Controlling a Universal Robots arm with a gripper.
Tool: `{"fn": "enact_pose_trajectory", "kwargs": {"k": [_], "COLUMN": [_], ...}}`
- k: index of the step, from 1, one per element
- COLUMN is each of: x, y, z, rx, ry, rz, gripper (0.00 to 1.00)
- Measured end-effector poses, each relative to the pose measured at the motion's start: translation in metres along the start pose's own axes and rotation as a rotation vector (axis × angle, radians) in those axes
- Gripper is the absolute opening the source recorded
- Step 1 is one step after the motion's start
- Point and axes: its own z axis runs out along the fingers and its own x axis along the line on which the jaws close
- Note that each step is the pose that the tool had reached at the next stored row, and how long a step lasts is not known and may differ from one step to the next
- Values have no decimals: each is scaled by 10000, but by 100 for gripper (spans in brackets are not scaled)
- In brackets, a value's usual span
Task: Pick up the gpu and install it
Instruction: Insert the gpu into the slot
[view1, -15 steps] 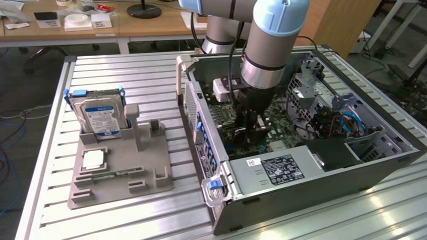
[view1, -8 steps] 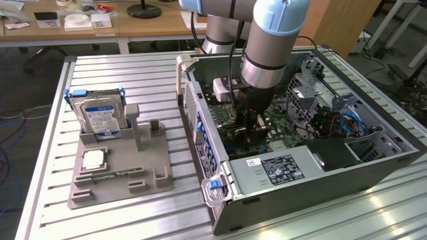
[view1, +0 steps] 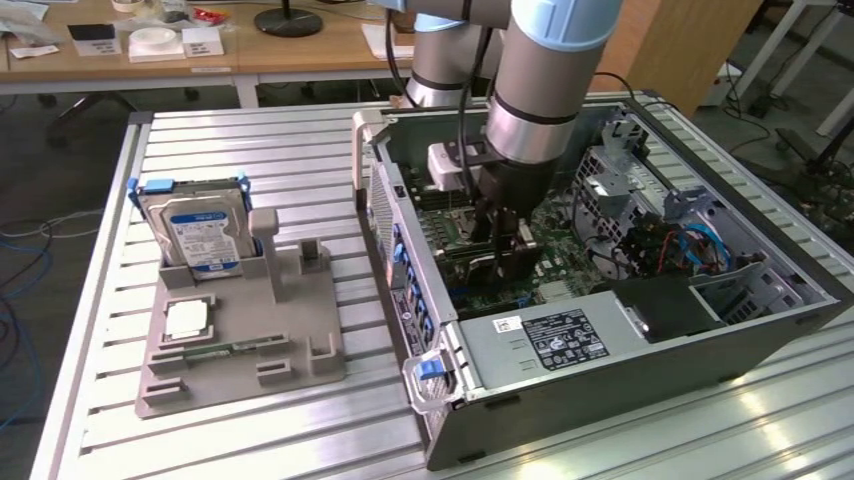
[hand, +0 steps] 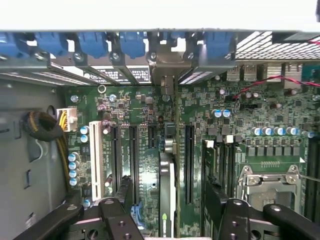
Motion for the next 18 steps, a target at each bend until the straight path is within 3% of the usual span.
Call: {"fn": "enact_pose_trajectory", "kwargs": {"k": [18], "x": [-11], "y": [-12], "z": [-484], "rx": [1], "ry": [0], "rz": [-1], "gripper": [69]}}
